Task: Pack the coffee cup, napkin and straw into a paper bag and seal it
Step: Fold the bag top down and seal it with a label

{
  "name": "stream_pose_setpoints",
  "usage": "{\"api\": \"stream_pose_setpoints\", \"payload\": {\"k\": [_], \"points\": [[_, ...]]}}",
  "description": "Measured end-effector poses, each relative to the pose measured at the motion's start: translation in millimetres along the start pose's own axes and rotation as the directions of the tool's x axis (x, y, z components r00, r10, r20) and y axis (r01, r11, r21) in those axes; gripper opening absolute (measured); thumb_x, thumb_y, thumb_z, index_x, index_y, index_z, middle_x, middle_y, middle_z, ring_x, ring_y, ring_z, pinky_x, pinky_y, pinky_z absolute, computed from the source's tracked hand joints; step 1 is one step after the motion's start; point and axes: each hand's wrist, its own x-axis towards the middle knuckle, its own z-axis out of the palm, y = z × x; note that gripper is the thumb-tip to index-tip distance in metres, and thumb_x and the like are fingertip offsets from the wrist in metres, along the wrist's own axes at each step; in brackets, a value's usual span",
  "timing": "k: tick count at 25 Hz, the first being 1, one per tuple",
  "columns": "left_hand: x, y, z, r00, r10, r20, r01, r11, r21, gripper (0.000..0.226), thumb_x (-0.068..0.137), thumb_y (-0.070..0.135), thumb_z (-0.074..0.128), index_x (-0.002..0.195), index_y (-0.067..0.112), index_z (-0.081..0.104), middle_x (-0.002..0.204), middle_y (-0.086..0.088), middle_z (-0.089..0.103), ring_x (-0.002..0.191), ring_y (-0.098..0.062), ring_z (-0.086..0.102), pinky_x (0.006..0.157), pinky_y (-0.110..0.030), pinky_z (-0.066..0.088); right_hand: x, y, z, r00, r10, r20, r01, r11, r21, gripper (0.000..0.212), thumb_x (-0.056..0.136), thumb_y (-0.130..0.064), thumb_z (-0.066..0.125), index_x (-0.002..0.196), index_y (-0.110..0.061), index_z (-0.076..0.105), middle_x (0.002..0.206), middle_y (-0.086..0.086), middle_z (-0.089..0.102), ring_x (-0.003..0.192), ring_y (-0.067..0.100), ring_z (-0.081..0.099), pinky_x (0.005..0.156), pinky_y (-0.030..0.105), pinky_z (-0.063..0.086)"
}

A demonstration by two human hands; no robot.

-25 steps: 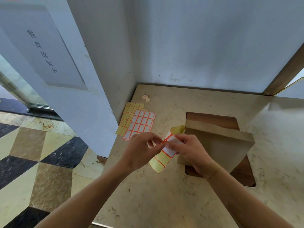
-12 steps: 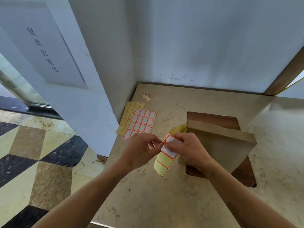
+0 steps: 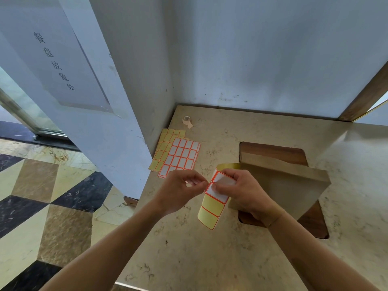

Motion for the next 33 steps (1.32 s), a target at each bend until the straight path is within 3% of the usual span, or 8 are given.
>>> {"api": "stream_pose_setpoints", "payload": {"k": [9,15,23,29,33], "points": [[1.4,-10.1,-2.4,0.999,0.044,-0.010,-0.043,0.999,0.030,0.008,0.079,0.031,0.077,0.086,0.032,0.072,0.080,0.023,0.069,0.083,-0.001,0.064,0.071,-0.013,0.049,4.6,0.5,2.9,1.000,0.028,0.010,-0.028,0.998,0.048,0.005,0.083,-0.023,0.070,0.083,-0.028,0.072,0.084,-0.012,0.075,0.080,0.008,0.072,0.060,0.013,0.053],[4.8,-10.8,-4.1,0.999,0.029,0.040,-0.030,1.000,0.001,0.009,0.083,0.024,0.073,0.084,0.033,0.073,0.077,0.032,0.068,0.082,0.003,0.063,0.070,-0.005,0.043,5.6,-0.7,1.8,0.999,0.003,0.043,-0.003,1.000,-0.004,0.010,0.084,-0.021,0.070,0.085,-0.031,0.071,0.087,-0.017,0.073,0.083,0.003,0.070,0.061,0.011,0.052],[5.3,-13.7,-6.4,0.996,0.041,0.076,-0.039,0.999,-0.020,0.016,0.085,0.020,0.071,0.083,0.036,0.070,0.080,0.028,0.068,0.083,0.003,0.063,0.072,-0.004,0.041,5.7,-0.6,0.9,0.998,0.006,0.063,-0.006,1.000,0.010,0.010,0.082,-0.017,0.071,0.089,-0.024,0.074,0.089,-0.007,0.075,0.085,0.011,0.071,0.068,0.017,0.055],[6.6,-19.8,-4.9,0.998,-0.028,0.050,0.029,0.999,-0.023,0.018,0.088,0.025,0.068,0.079,0.040,0.064,0.088,0.027,0.067,0.087,0.006,0.060,0.070,-0.002,0.040,7.9,1.0,4.9,0.996,0.091,0.017,-0.092,0.995,0.038,0.010,0.086,-0.020,0.068,0.085,-0.029,0.071,0.084,-0.013,0.075,0.080,0.007,0.072,0.059,0.013,0.053],[9.6,-26.7,-6.0,0.992,-0.113,0.060,0.115,0.992,-0.045,0.011,0.092,0.027,0.061,0.083,0.032,0.062,0.089,0.017,0.068,0.090,0.006,0.059,0.067,-0.006,0.044,13.0,2.6,6.6,0.988,0.153,-0.017,-0.152,0.988,0.031,0.009,0.087,-0.021,0.066,0.087,-0.028,0.070,0.083,-0.013,0.076,0.078,0.008,0.073,0.058,0.017,0.054]]}}
